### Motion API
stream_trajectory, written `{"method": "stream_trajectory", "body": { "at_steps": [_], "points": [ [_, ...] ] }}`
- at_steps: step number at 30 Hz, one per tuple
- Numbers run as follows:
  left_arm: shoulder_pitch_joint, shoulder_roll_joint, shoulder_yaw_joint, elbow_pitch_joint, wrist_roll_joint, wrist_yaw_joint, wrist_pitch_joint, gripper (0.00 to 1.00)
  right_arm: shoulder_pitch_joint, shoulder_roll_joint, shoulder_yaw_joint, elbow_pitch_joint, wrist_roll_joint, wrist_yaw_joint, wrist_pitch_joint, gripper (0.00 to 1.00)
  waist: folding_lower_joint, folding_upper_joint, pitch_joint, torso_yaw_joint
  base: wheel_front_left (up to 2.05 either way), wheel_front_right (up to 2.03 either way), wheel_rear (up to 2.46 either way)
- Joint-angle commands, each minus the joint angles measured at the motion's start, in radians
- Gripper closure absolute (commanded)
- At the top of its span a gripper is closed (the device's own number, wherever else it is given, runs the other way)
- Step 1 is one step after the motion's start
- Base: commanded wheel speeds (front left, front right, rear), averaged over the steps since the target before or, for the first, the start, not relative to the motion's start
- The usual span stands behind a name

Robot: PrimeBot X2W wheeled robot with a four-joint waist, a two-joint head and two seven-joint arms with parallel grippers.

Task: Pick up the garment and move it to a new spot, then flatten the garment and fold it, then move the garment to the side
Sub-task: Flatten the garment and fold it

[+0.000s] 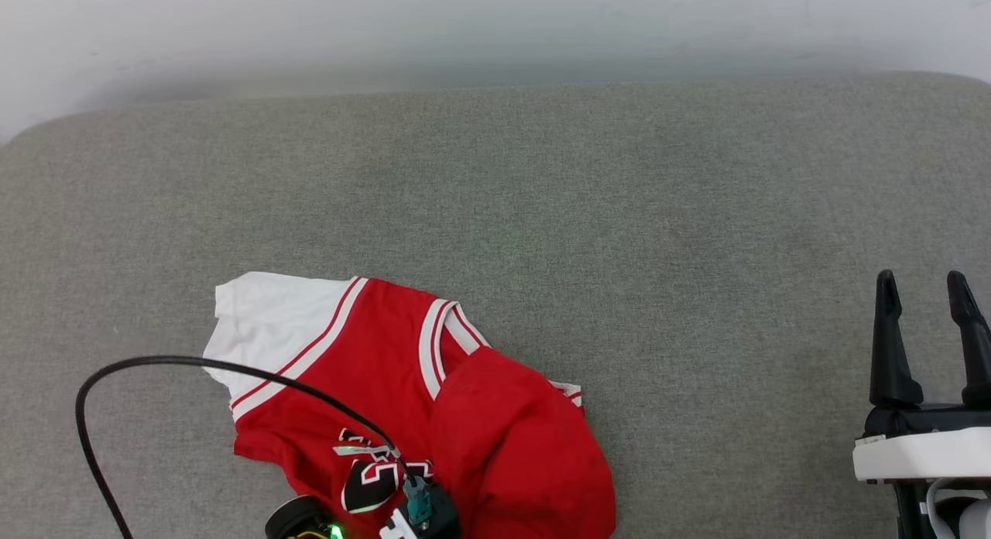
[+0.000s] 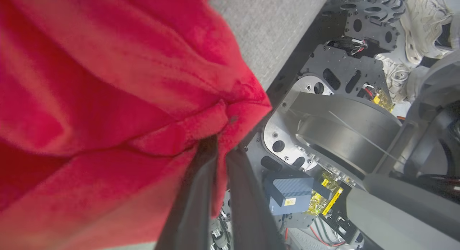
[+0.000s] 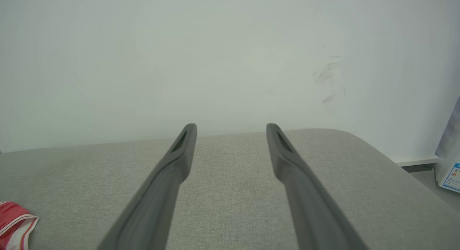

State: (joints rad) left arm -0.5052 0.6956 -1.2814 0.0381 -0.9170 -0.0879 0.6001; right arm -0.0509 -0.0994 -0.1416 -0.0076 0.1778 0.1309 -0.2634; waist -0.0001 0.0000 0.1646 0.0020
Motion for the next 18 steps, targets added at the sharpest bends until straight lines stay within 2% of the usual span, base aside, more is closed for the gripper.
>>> {"method": "stream_trajectory", "body": {
  "at_steps": [1, 2, 3, 4, 10, 14, 18],
  "points": [
    [0.000, -0.009, 0.006, 0.029, 0.013, -0.003, -0.025, 1.00, 0.009, -0.002, -0.004, 0.002, 0.001, 0.000, -0.002, 0.00, 0.0001, 0.0000, 0.001, -0.002, 0.00, 0.00, 0.00],
    [-0.009, -0.011, 0.014, 0.040, 0.017, 0.001, -0.037, 0.90, 0.010, -0.002, -0.007, 0.004, 0.001, 0.000, -0.002, 0.00, 0.0001, 0.0000, -0.001, -0.001, 0.00, 0.00, 0.00],
    [-0.021, -0.009, 0.022, 0.042, 0.025, 0.004, -0.047, 0.30, 0.012, -0.002, -0.010, 0.005, 0.000, 0.000, -0.002, 0.00, 0.0001, 0.0000, -0.004, -0.001, 0.00, 0.00, 0.00],
    [-0.031, -0.007, 0.033, 0.037, 0.027, 0.005, -0.057, 0.00, 0.014, -0.002, -0.012, 0.006, -0.001, 0.000, -0.002, 0.00, 0.0001, 0.0000, -0.008, 0.001, 0.00, 0.00, 0.00],
    [-0.084, 0.063, 0.080, -0.100, 0.039, 0.026, -0.057, 0.00, 0.037, 0.008, -0.030, 0.012, -0.006, 0.000, -0.002, 0.00, 0.0001, 0.0000, -0.044, 0.021, 0.00, 0.00, 0.00],
    [-0.148, 0.137, 0.145, -0.228, 0.026, 0.060, -0.036, 0.00, 0.049, 0.015, -0.035, 0.010, -0.008, 0.000, -0.002, 0.00, 0.0001, 0.0000, -0.060, 0.032, 0.00, 0.00, 0.00],
    [-0.235, 0.178, 0.223, -0.312, 0.021, 0.080, -0.023, 0.00, 0.047, 0.019, -0.033, 0.011, -0.007, 0.000, -0.002, 0.00, 0.0001, 0.0000, -0.064, 0.034, 0.00, 0.00, 0.00]
  ]
}}
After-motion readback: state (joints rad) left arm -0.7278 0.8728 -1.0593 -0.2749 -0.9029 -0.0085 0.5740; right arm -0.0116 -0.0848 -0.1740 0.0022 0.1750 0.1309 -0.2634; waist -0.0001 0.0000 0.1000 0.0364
